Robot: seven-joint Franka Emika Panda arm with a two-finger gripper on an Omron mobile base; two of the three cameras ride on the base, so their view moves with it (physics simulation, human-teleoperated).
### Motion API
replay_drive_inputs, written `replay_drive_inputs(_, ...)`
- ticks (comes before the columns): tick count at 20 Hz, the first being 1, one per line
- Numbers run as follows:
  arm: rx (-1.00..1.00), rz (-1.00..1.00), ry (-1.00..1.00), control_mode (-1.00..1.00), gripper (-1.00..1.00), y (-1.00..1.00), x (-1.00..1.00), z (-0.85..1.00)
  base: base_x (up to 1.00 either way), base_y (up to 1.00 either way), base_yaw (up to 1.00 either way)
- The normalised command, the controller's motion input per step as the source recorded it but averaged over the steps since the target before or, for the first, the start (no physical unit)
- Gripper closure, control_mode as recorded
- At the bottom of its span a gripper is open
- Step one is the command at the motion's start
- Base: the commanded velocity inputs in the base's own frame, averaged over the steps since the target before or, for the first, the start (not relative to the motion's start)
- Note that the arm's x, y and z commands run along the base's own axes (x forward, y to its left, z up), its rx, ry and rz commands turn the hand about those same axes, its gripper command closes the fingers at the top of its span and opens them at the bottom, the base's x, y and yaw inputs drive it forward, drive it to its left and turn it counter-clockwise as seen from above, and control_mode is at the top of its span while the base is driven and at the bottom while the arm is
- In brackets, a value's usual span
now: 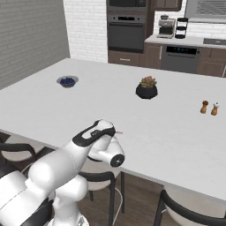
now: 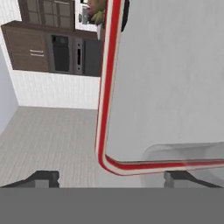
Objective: Take a straw from the drawer in front and place it inside the glass cup on the dining counter.
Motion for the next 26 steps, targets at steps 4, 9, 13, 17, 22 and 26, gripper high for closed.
replay_drive_inputs(4,-0.01,-0.05,0.0,-1.0,-1.0,0.09,0.13,-0.01,0.0,0.0,0.0)
replay_drive_inputs(9,-0.02,-0.04,0.0,-1.0,-1.0,0.06,0.02,-0.01,0.0,0.0,0.0)
replay_drive_inputs(13,-0.04,-0.04,0.0,-1.0,-1.0,0.19,0.0,0.0,0.0,0.0,0.0)
replay_drive_inputs(17,-0.04,-0.04,0.0,-1.0,-1.0,0.16,0.07,0.0,0.0,0.0,0.0)
replay_drive_inputs(22,-0.03,-0.04,0.0,-1.0,-1.0,0.03,0.02,0.0,0.0,0.0,0.0)
replay_drive_inputs(26,-0.03,-0.06,0.0,-1.0,-1.0,0.0,0.0,0.11,0.0,0.0,0.0)
